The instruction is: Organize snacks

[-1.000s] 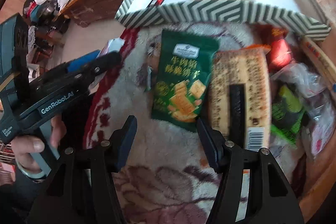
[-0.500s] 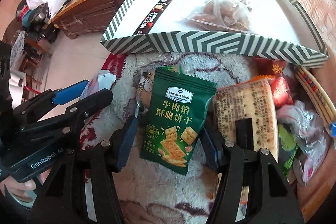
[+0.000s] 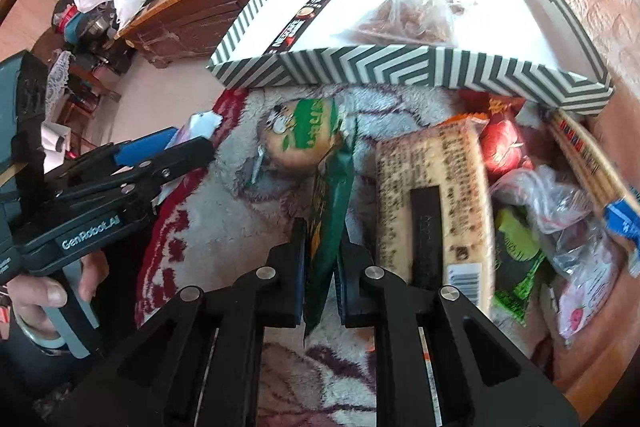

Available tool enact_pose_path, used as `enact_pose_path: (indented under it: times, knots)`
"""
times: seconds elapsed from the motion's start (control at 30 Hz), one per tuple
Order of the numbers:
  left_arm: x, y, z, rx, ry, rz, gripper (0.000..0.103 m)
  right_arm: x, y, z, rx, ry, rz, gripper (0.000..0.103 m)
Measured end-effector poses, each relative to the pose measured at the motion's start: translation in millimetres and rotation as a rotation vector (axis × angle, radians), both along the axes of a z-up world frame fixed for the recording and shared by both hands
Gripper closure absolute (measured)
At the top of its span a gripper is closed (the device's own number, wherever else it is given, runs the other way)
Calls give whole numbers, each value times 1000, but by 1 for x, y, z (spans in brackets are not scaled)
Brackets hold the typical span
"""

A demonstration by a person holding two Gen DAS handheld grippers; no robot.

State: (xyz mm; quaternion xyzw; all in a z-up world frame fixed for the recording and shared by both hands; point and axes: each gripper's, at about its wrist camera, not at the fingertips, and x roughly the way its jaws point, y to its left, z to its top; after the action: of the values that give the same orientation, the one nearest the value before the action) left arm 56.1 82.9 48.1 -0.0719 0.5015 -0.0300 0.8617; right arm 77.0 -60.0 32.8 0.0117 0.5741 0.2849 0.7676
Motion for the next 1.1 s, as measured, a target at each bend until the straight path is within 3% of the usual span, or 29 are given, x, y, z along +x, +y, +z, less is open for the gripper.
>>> enact_pose_path:
  times: [0.2,0.4,0.6,1.1]
  knots:
    - [0,-1,2,1,-1,-2,49,-7,6,-1,34,4,43,93]
    - [0,-2,2,-2,0,0,49,3,-15,-2,224,94,-24,94]
    - [1,-4,8,-2,-13,-4,49,11,-25,6,317,117,-61,94]
    - [35,-14,35,49,-80,-19,49,41,-42,37,423,83,-119,94]
